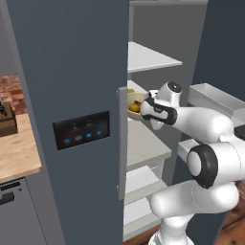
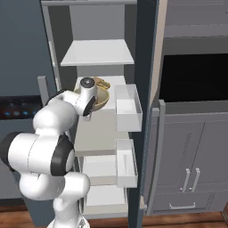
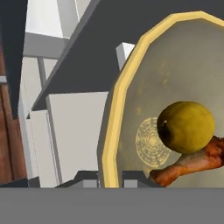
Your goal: Pick the chicken drumstick and lemon from their plates and place them in the bowl. Then put the bowl in the fridge.
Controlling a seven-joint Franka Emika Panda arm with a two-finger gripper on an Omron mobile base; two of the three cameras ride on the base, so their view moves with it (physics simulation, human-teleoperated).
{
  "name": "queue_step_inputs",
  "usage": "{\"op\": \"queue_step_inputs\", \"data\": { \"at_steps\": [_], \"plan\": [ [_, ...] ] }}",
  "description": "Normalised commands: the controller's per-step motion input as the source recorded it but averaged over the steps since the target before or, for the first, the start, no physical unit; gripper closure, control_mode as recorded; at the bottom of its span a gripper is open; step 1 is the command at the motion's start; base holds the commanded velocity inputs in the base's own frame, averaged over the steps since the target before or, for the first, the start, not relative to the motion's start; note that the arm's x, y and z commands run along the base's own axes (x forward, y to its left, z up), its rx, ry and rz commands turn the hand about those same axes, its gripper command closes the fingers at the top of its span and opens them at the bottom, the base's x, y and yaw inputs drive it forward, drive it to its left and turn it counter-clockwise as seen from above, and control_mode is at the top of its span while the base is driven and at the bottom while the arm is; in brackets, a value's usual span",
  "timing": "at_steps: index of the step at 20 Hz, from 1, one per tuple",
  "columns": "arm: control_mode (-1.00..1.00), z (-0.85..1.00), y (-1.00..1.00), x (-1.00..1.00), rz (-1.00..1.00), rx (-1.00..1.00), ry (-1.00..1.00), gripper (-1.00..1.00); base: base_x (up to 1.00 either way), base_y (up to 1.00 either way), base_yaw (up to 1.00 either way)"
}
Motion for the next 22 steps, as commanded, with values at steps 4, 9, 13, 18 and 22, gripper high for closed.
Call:
{"op": "queue_step_inputs", "data": {
  "at_steps": [4, 9, 13, 18, 22],
  "plan": [
    [-1.0, -0.1, 0.08, 0.36, 0.0, 0.0, 0.0, 1.0, 0.0, 0.0, 0.0],
    [-1.0, -0.1, 0.06, 0.32, 0.05, -0.02, 0.0, 1.0, 0.0, 0.0, 0.0],
    [-1.0, -0.1, 0.05, 0.24, 0.08, -0.03, 0.03, 1.0, 0.0, 0.0, 0.0],
    [-1.0, -0.1, 0.0, 0.23, 0.08, -0.03, 0.0, 1.0, 0.0, 0.0, 0.0],
    [-1.0, -0.1, 0.0, 0.25, 0.04, -0.02, 0.0, 1.0, 0.0, 0.0, 0.0]
  ]
}}
